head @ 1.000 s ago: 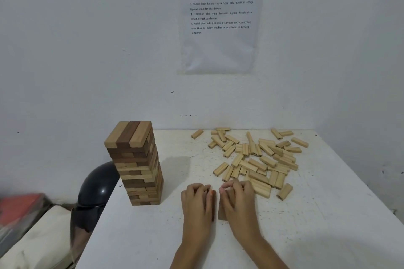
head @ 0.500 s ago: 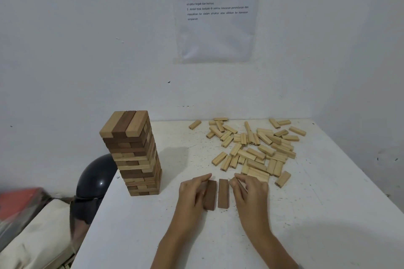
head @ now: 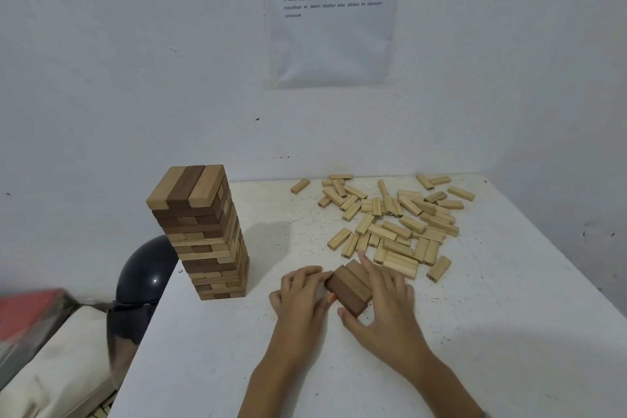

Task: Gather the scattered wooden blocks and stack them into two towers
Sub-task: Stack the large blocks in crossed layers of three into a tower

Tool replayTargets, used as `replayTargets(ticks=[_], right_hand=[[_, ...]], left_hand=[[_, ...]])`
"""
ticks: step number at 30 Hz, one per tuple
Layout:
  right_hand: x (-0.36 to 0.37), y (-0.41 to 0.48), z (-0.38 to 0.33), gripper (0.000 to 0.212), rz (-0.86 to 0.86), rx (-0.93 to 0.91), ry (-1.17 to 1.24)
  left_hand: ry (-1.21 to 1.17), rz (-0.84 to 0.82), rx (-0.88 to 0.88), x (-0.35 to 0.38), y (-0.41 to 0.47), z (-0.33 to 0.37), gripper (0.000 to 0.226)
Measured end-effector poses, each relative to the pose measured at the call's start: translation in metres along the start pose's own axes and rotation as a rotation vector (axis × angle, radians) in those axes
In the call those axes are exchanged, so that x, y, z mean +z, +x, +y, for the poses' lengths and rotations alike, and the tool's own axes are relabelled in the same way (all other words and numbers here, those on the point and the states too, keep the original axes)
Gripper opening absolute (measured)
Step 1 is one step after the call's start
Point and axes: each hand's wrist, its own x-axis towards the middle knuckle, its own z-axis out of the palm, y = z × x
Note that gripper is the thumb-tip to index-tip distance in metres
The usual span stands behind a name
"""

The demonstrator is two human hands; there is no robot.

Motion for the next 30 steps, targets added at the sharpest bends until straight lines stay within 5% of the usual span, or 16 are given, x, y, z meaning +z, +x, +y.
replayTargets(ticks=[6,12,16,30], right_hand=[[-0.007,0.007,0.003,0.077,-0.077,0.010,0.193],[-0.008,0.000,0.024,0.083,0.054,-0.014,-0.279],[-0.006,-0.005,0.033,0.084,0.013,0.011,-0.487],[0.002,-0.005,0.028,0.077,0.003,0.020,-0.522]], left_hand=[[0.119,-0.115,-0.019,-0.004,-0.004,0.008,0.077],[0.321,-0.241,-0.036,-0.001,-0.004,0.013,0.088],[0.359,-0.265,-0.021,0.002,-0.004,0.014,0.086],[0.335,-0.266,0.022,0.008,-0.004,0.012,0.081]])
